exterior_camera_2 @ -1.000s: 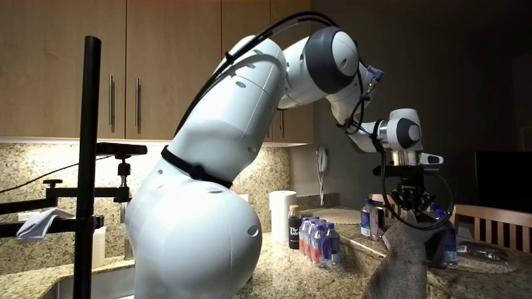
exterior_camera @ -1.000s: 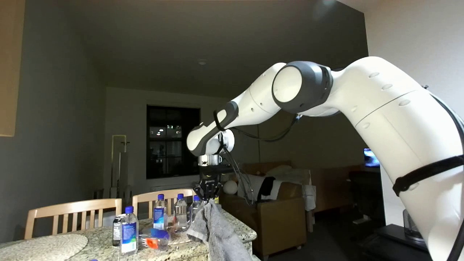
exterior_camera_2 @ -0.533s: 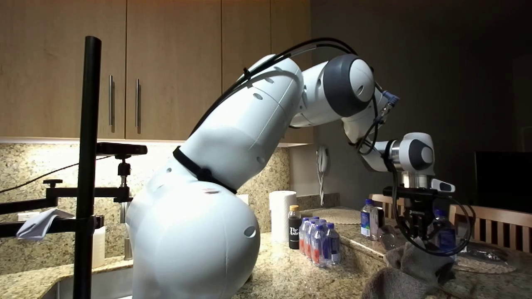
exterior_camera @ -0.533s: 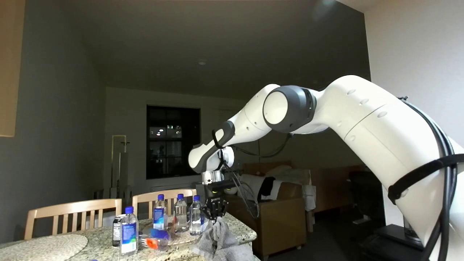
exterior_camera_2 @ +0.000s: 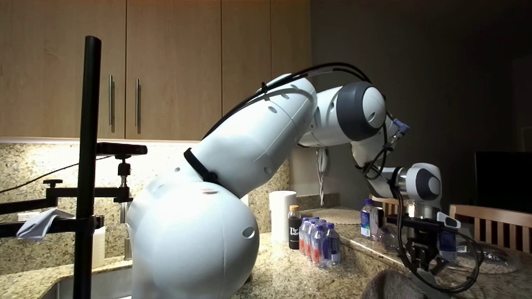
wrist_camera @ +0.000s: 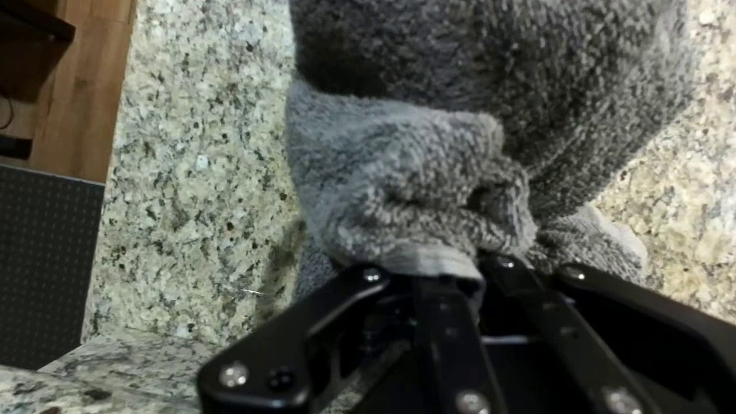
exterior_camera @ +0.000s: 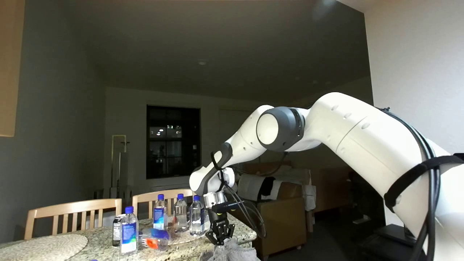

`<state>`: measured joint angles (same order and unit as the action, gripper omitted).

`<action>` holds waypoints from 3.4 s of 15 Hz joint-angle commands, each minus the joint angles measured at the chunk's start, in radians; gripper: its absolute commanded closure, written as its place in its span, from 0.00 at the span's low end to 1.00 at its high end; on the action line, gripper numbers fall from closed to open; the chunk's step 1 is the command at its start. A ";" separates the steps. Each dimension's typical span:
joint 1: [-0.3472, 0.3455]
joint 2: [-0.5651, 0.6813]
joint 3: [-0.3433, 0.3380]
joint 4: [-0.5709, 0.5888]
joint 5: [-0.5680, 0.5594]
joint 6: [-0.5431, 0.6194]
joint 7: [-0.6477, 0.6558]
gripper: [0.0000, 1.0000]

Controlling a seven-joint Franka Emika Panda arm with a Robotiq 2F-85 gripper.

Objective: Move the grey towel to the right.

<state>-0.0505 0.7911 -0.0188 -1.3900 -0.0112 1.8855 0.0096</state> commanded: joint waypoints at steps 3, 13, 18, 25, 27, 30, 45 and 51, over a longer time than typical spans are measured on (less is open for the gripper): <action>-0.021 0.072 0.005 0.061 0.031 0.029 -0.011 0.91; -0.043 0.095 0.007 0.112 0.047 0.008 -0.022 0.38; -0.056 0.064 0.002 0.111 0.042 0.000 -0.027 0.07; -0.076 -0.054 0.001 0.042 0.039 -0.006 -0.055 0.00; -0.079 -0.101 -0.001 0.014 0.035 -0.002 -0.063 0.00; -0.075 -0.184 -0.004 -0.049 0.032 0.003 -0.071 0.00; 0.041 -0.663 -0.006 -0.543 -0.021 0.297 0.091 0.00; 0.069 -0.753 0.006 -0.662 -0.026 0.363 0.112 0.00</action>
<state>0.0204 0.1069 -0.0160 -1.9810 -0.0193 2.2426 0.1066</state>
